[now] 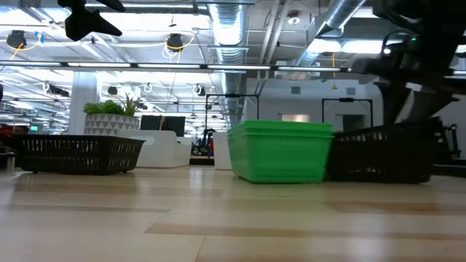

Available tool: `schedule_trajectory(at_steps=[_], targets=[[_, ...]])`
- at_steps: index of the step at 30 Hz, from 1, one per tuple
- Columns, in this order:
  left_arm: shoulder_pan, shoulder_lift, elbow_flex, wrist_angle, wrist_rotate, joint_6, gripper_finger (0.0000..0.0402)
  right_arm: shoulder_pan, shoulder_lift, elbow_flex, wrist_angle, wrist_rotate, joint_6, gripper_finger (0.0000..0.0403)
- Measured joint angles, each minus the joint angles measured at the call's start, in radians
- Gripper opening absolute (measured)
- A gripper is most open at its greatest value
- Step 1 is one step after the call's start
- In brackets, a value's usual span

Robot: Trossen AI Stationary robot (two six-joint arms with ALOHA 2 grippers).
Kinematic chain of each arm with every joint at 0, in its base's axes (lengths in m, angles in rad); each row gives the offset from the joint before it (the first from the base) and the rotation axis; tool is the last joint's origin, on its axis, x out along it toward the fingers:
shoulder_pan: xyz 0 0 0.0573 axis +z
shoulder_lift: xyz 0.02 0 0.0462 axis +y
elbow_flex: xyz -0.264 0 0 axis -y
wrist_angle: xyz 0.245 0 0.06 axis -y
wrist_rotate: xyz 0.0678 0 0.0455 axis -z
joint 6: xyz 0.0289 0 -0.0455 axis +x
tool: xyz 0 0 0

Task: Stack baskets by color
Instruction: Stack the bottom black bin on the top right black bin, then stack the left black bin on top of the right black bins

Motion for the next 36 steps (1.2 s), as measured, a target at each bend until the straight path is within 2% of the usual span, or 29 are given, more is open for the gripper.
schedule_trajectory(at_steps=[7,22,29,32,36], targets=[[0.000,0.000,0.000,-0.001,0.001,-0.011,0.0254,-0.054,0.005,0.001,0.140,0.001,-0.162,0.0179],[0.000,0.000,0.000,-0.110,0.053,-0.053,0.0254,-0.101,-0.040,0.202,0.045,0.005,-0.466,0.0157],[0.000,0.000,0.000,-0.114,0.053,-0.065,0.0254,-0.101,0.002,0.205,0.025,0.008,-0.534,0.0157],[0.000,0.000,0.000,-0.120,0.053,-0.065,0.0254,-0.100,0.023,0.208,0.181,0.004,-0.625,0.0173],[0.000,0.006,0.000,-0.165,0.052,-0.054,0.0254,-0.106,0.084,0.208,0.549,0.000,-0.792,0.0201]])
